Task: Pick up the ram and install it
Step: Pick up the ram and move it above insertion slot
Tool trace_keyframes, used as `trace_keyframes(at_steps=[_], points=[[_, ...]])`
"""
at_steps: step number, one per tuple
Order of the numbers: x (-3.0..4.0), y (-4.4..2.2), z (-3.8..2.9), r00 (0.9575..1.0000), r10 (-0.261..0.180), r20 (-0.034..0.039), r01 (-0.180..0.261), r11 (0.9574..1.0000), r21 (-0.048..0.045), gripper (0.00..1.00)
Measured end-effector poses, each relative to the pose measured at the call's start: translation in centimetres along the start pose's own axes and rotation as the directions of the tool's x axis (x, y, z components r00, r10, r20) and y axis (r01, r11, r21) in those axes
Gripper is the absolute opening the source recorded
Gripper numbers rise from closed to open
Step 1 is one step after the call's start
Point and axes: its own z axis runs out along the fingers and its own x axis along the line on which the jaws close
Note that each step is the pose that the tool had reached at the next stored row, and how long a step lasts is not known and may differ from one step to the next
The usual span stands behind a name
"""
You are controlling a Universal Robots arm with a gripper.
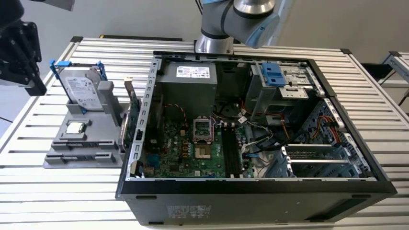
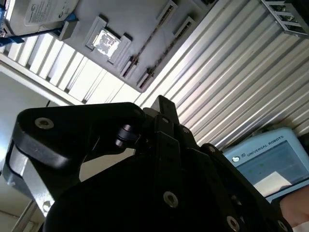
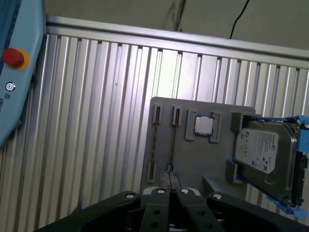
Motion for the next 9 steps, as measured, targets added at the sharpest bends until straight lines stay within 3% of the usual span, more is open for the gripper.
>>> trace_keyframes(at_steps=[9], points=[[-0.38,-0.07,0.16,0.9995,0.03,0.0014,-0.03,0.9995,0.0004,0.0]])
